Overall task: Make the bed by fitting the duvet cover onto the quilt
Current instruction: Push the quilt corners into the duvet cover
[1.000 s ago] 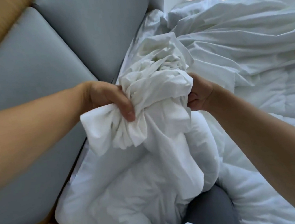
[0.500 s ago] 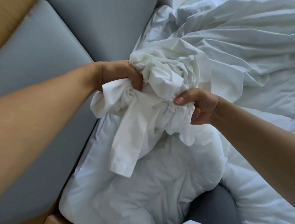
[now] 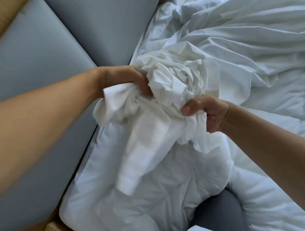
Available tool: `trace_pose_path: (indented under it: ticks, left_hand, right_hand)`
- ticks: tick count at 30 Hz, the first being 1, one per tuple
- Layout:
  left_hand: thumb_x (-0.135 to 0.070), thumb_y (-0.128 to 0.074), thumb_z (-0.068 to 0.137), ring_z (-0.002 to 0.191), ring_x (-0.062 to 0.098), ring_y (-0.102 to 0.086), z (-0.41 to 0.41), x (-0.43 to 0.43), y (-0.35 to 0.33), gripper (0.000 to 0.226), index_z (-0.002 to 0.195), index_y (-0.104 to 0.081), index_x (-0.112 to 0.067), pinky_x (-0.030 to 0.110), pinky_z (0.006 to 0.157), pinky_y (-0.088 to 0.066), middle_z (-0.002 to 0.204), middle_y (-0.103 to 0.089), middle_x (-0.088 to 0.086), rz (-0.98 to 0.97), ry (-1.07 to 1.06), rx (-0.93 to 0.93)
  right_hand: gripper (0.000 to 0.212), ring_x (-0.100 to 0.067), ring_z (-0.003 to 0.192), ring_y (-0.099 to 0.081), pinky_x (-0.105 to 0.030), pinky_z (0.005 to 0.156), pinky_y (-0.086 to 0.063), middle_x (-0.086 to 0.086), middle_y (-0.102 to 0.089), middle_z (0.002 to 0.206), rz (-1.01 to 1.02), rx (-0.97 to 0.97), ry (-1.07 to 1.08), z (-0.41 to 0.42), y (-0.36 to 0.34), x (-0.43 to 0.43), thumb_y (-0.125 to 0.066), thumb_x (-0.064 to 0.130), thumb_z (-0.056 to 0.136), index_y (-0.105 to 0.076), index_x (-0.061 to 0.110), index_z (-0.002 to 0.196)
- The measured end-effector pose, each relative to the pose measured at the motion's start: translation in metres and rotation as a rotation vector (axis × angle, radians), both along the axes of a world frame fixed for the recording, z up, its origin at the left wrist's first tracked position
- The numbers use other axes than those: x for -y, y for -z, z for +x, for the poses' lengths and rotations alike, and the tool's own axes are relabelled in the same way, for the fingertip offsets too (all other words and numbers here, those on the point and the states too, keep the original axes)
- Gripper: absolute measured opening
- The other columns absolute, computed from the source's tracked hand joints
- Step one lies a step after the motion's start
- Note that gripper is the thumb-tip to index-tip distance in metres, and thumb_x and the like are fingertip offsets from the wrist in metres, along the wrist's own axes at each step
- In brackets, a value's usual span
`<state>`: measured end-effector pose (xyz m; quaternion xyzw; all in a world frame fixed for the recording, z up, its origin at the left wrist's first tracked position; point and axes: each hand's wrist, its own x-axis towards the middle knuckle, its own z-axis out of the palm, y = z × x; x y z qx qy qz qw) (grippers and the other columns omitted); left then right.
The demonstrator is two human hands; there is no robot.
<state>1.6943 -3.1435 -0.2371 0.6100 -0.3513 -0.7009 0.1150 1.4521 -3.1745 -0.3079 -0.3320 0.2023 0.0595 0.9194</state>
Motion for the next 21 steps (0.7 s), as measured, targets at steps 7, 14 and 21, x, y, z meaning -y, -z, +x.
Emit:
trace_pose_path:
  ticks: [7, 14, 21]
  left_hand:
    - [0.007, -0.073, 0.066, 0.092, 0.029, -0.075, -0.022, -0.037, -0.014, 0.035, 0.093, -0.082, -0.014, 0.04, 0.075, -0.062, 0.102, -0.076, 0.015, 0.252, 0.17, -0.213]
    - [0.008, -0.077, 0.062, 0.083, 0.028, -0.076, -0.04, -0.056, -0.013, 0.032, 0.089, -0.082, -0.008, 0.037, 0.069, -0.062, 0.091, -0.077, 0.016, 0.335, 0.059, -0.419]
    - [0.004, -0.074, 0.066, 0.092, 0.029, -0.075, -0.026, -0.035, -0.011, 0.034, 0.095, -0.081, -0.013, 0.039, 0.075, -0.062, 0.105, -0.076, 0.015, 0.112, 0.136, -0.161]
  right_hand:
    - [0.034, 0.002, 0.026, -0.027, -0.016, 0.037, -0.005, 0.009, -0.038, 0.035, -0.144, -0.148, 0.257, -0.006, -0.002, 0.016, -0.041, 0.01, 0.067, -0.057, 0.02, 0.038]
    - [0.039, 0.001, 0.021, -0.025, -0.018, 0.038, -0.003, 0.013, -0.034, 0.03, -0.145, -0.12, 0.231, -0.013, -0.006, 0.019, -0.037, 0.013, 0.067, -0.051, 0.021, 0.031]
    - [0.036, -0.017, 0.039, -0.039, -0.023, 0.053, -0.013, -0.005, -0.043, 0.048, -0.052, -0.102, -0.005, -0.023, 0.01, 0.017, -0.088, 0.023, 0.029, -0.06, 0.017, 0.052]
